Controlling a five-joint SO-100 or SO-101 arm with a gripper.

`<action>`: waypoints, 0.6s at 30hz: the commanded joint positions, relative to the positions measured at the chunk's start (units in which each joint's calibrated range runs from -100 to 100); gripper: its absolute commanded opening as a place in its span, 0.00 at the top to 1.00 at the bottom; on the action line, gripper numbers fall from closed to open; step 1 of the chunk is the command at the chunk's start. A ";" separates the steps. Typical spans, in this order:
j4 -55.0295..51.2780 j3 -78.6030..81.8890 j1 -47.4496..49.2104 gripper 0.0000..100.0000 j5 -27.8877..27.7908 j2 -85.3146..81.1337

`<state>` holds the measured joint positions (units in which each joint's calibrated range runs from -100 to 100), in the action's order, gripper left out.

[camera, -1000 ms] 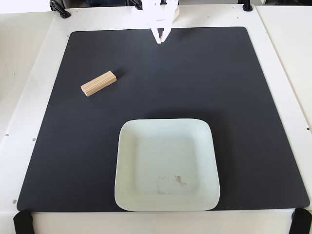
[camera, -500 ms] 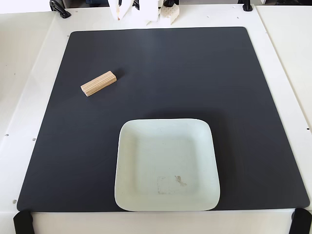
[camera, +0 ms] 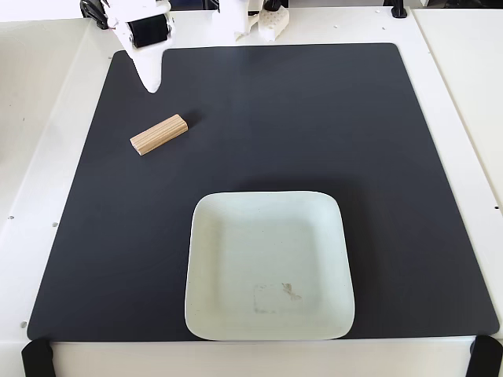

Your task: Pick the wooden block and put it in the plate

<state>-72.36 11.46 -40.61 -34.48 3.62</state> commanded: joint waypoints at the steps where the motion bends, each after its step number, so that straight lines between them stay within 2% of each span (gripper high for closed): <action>1: 3.56 -1.70 -0.04 0.87 0.15 0.28; 4: 7.63 0.55 0.18 0.75 -0.01 1.64; 7: 11.43 2.89 0.63 0.69 -0.33 2.49; 18: 19.73 10.53 0.29 0.74 -0.38 3.16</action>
<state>-53.83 21.12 -40.13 -34.59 7.02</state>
